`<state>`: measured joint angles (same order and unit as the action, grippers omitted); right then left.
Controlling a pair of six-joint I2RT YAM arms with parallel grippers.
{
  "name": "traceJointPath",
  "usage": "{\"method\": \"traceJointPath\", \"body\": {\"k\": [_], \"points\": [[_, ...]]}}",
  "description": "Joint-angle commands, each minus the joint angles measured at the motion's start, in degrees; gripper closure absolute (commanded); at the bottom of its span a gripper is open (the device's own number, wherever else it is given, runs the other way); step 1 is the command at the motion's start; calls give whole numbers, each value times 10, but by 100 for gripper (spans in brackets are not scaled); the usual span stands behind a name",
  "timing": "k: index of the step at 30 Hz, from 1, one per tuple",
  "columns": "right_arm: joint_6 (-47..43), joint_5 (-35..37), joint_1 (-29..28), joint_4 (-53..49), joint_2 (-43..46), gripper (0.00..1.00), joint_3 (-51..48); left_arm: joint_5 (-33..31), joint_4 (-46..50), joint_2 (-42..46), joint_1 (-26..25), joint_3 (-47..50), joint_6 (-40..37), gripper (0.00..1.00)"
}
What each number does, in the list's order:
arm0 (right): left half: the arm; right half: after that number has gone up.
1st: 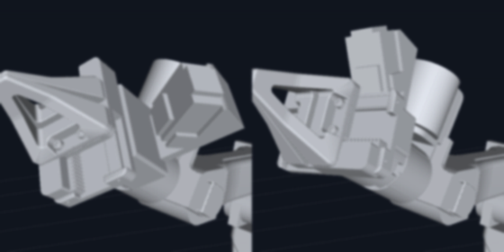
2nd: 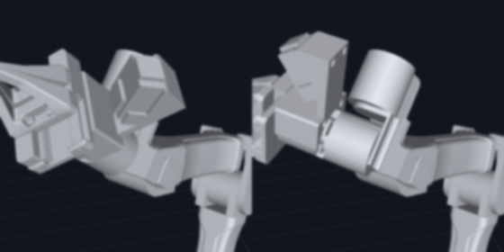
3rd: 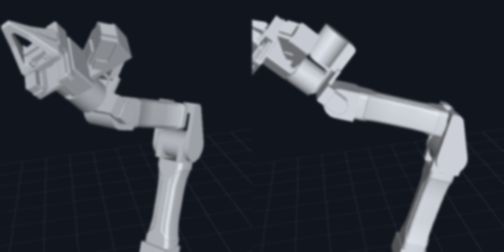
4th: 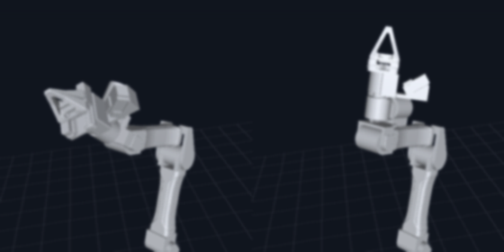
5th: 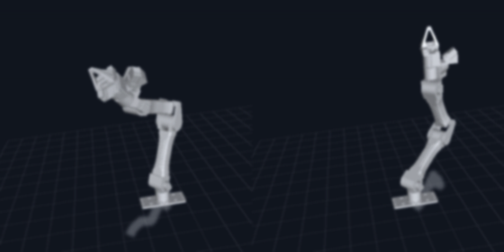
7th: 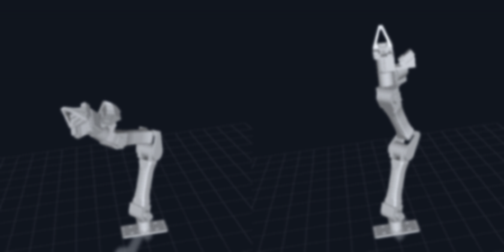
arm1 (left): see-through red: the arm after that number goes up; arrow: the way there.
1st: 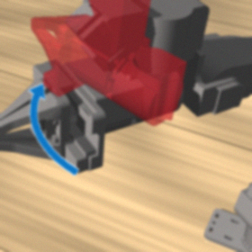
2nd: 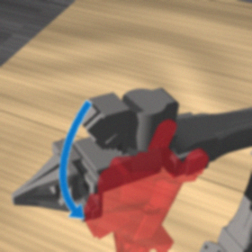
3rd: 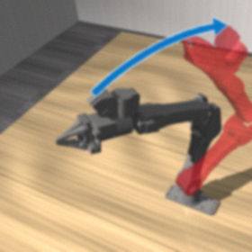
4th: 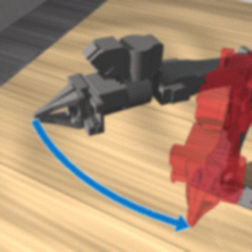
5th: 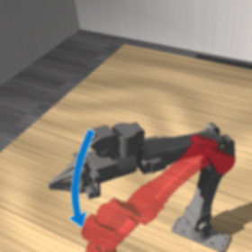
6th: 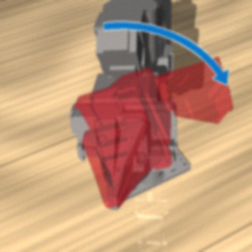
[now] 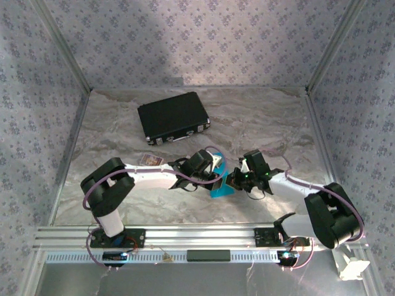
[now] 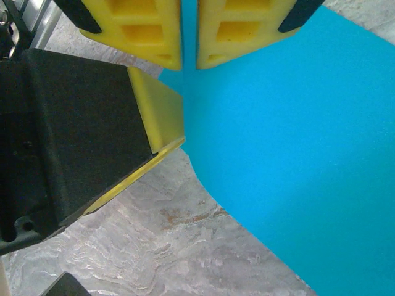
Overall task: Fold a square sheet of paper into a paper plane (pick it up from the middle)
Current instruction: Fold the triangle a second time at the center of the table.
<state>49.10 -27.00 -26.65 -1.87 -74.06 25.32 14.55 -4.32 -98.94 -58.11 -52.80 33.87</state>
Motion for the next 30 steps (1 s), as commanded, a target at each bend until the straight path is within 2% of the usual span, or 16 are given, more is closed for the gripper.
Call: {"method": "traceJointPath", "body": {"k": [1,5,16,24,30], "points": [[10,-7,-3,7,-12,98,-10,-1,-8,-3,3,-12,3,86],[7,-7,-3,10,-18,98,-11,-3,-26,3,4,-3,8,80],[8,-16,-4,19,-22,98,-13,-1,-38,5,5,2,14,81],[8,-11,-3,16,-22,98,-14,-3,-32,8,8,4,9,97],[-4,12,-5,-17,-25,98,-7,-6,-13,3,11,-1,-6,100]]}}
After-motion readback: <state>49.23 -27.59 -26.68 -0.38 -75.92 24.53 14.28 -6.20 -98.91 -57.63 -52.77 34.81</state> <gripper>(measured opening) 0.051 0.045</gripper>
